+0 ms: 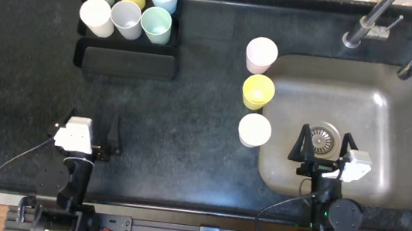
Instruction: Store Cups
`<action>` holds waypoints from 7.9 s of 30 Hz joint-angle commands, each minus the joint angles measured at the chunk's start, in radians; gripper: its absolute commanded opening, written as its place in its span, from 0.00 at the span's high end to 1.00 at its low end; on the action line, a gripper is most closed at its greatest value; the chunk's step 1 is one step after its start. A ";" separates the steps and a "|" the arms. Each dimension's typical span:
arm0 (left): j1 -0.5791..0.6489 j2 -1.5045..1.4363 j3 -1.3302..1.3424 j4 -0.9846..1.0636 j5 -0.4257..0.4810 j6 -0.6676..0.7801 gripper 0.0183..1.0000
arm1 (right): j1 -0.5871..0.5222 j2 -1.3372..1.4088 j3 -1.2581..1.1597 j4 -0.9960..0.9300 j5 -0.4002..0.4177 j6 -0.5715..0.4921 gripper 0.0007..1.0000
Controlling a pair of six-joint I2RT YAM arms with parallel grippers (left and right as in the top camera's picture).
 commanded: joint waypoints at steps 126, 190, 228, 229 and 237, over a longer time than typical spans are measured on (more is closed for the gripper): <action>-0.558 2.609 2.704 -1.120 0.083 -0.684 0.00 | -0.007 -0.011 -0.014 0.005 -0.001 -0.006 0.00; 0.239 1.669 1.506 -0.879 0.004 -0.692 0.98 | -0.007 -0.011 -0.014 0.005 -0.001 -0.006 0.00; 0.200 1.913 1.506 -0.747 -0.001 -0.691 0.04 | -0.007 -0.011 -0.014 0.005 -0.001 -0.007 0.00; 0.200 1.910 1.506 -0.748 -0.001 -0.691 0.00 | -0.007 -0.011 -0.014 0.005 -0.001 -0.006 0.00; 0.183 1.805 1.506 -0.790 0.016 -0.689 0.00 | -0.007 -0.011 -0.014 0.005 -0.001 -0.006 0.00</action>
